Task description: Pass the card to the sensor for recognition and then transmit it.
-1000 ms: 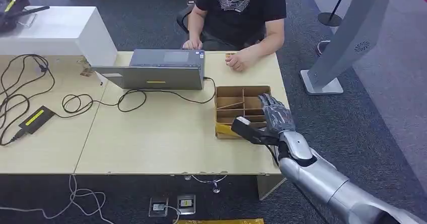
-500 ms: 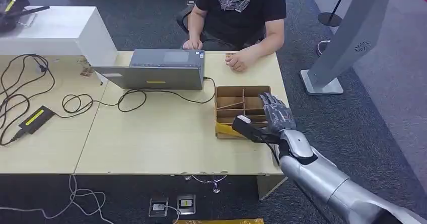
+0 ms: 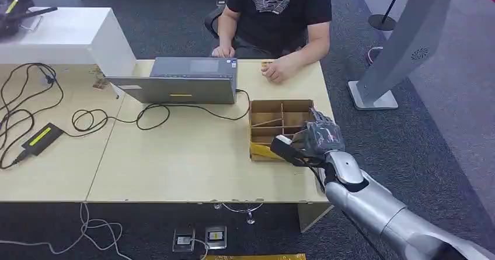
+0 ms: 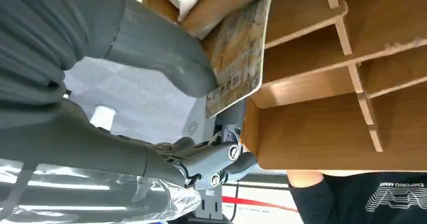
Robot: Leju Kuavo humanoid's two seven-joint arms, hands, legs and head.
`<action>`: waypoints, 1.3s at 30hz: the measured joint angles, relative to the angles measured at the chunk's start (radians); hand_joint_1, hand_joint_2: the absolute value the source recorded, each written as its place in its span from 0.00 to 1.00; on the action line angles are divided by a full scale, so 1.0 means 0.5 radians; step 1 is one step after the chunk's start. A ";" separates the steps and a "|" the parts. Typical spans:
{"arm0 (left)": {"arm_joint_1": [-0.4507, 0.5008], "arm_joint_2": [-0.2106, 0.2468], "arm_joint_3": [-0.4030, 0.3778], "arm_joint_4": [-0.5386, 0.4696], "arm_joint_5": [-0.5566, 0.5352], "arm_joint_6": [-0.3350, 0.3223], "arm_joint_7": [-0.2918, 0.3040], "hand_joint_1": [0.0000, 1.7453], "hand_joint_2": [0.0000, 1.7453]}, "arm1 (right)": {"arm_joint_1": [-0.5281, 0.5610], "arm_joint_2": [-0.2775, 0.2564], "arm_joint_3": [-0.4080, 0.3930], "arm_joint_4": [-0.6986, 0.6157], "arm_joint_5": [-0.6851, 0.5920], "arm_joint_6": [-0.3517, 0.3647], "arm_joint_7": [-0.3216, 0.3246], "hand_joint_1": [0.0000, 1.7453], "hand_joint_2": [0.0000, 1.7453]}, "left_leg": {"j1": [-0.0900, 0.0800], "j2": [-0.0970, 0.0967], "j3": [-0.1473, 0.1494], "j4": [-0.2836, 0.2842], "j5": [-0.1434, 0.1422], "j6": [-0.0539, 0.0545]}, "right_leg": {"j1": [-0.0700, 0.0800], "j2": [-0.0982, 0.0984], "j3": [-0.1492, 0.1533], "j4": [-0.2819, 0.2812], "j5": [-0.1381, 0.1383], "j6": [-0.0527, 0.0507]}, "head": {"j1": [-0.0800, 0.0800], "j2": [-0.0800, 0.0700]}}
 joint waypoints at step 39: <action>0.000 -0.008 0.000 0.000 0.005 0.130 0.147 0.00 0.00 | -0.012 0.157 0.065 0.222 -0.217 -0.130 -0.276 1.00 1.00 | 0.001 0.001 0.002 0.000 0.000 0.000 | 0.000 0.001 0.001 0.000 0.000 0.000 | 0.000 -0.001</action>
